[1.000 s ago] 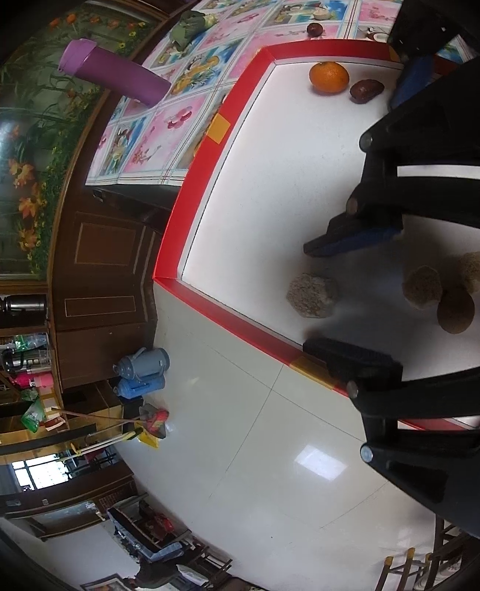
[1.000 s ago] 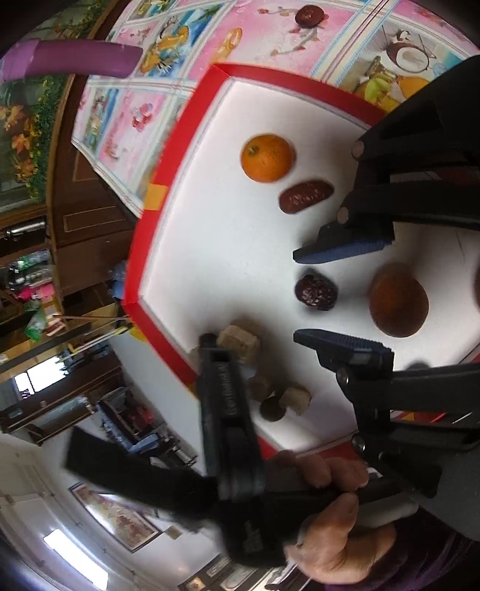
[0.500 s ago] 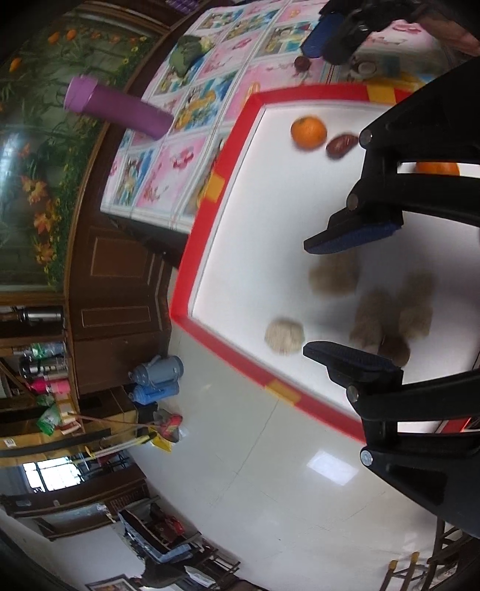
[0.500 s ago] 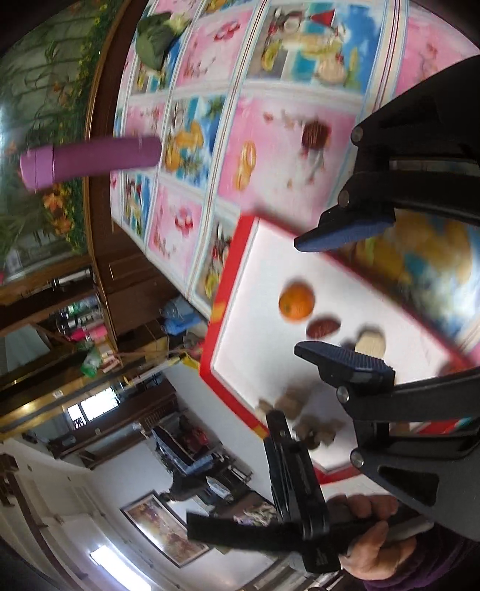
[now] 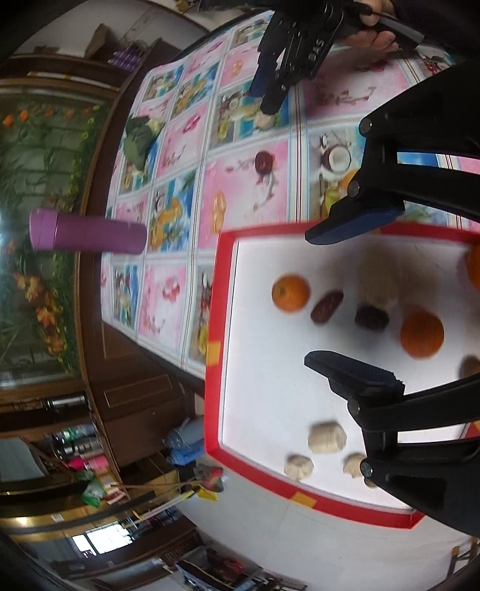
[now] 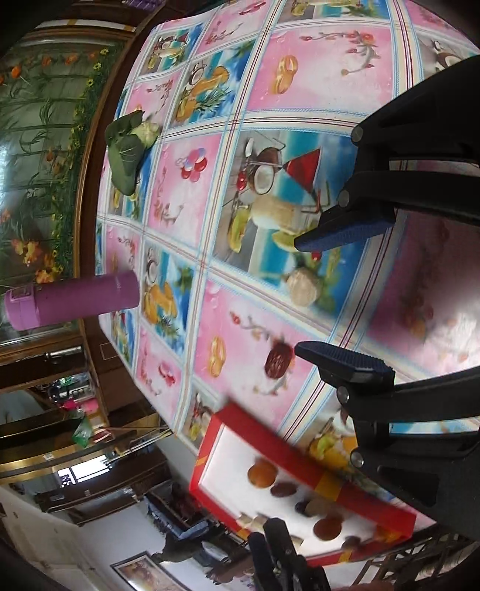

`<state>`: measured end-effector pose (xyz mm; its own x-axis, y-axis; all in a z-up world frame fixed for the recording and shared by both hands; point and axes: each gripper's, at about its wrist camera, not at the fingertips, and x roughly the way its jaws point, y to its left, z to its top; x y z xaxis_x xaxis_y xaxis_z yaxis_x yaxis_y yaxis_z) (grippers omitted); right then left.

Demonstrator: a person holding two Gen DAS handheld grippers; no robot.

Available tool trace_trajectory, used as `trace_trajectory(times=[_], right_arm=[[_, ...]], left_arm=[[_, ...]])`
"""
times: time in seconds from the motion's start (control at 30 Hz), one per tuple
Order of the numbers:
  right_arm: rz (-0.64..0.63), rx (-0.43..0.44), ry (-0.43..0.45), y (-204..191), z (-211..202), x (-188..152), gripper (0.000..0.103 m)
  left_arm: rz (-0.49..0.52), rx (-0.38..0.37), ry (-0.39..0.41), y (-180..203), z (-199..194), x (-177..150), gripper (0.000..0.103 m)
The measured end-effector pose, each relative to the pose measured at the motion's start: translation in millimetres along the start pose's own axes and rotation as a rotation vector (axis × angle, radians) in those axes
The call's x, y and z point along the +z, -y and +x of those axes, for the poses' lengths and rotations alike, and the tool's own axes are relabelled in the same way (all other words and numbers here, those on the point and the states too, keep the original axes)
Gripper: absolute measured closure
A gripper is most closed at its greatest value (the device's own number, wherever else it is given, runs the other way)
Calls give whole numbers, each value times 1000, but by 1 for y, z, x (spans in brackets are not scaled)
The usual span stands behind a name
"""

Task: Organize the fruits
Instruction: 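Move both tools back over the tablecloth toward the last items, then grasp a beige cake with the right tool while the left tool grasps a red date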

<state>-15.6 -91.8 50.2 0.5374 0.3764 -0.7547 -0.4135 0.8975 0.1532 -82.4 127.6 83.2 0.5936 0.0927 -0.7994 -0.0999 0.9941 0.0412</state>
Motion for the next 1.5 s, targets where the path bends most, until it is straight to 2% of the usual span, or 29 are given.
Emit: trace_trajectory(times=[0.23,0.37,0.43,0.5,0.67,0.9,1.13,1.4,1.5], right_arm=[[-60,-52,-3,-11,9,-5,51],[-55,-118,-16,-10,21,-5,51],[-43,-118,-27,-8,24,-4,52],[-36,-112,-25,-7,24,-4,65],[-21,-122,-24,-4,24,-3,76],[127,-111,-18,28,18,4,75],[267,-124,3,56,9,8,75],[300,-105,-11,60,11,8,75],[297,-100,-14,58,12,7,75]], left_arm=[[42,-40,-10,28,4,0,43],[51,-49,-13,37,7,4,43],[52,-54,-17,39,8,5,43],[58,-54,-22,44,11,7,43],[91,-56,-25,62,16,13,43],[169,-63,-37,96,32,19,43],[182,-76,-76,117,60,26,43],[169,-79,-100,125,87,31,44],[159,-97,-105,125,92,31,51]])
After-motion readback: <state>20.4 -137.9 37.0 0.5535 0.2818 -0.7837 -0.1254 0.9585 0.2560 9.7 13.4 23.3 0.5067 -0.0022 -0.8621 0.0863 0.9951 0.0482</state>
